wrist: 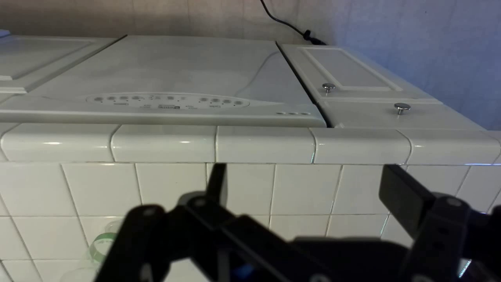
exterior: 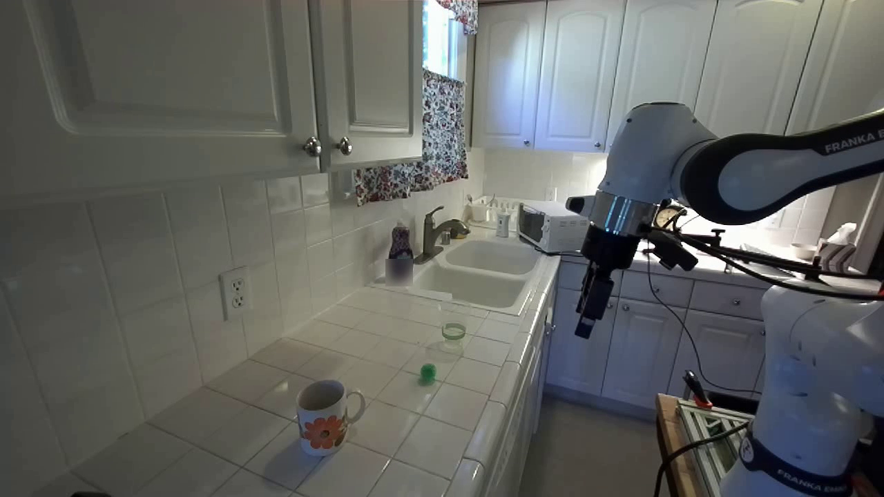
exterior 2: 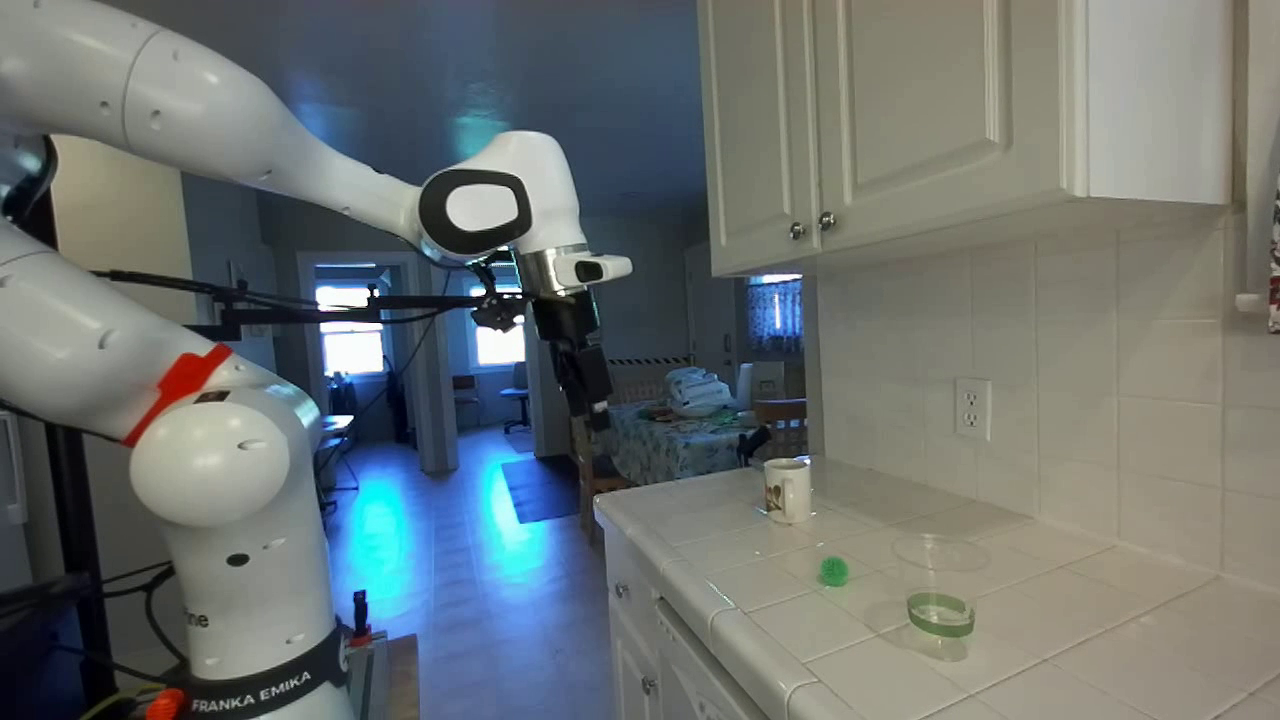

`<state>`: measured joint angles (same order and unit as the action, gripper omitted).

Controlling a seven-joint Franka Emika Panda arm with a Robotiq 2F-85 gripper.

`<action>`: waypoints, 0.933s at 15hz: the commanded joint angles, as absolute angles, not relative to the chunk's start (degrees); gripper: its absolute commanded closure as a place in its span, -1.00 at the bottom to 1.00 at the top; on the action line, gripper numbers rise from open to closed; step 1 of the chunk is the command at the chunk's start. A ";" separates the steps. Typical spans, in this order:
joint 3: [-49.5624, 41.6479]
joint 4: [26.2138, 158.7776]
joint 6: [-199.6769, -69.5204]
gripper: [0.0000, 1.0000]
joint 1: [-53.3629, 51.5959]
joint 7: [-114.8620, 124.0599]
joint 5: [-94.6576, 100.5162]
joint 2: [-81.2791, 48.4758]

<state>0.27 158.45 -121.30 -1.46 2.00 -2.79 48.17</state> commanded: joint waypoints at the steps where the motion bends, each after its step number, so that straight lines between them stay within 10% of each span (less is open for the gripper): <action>1: 0.46 158.31 -121.10 -1.00 -1.26 1.90 -2.94 48.16; 14: -0.46 157.45 -123.85 -1.00 -1.13 1.59 -3.11 45.15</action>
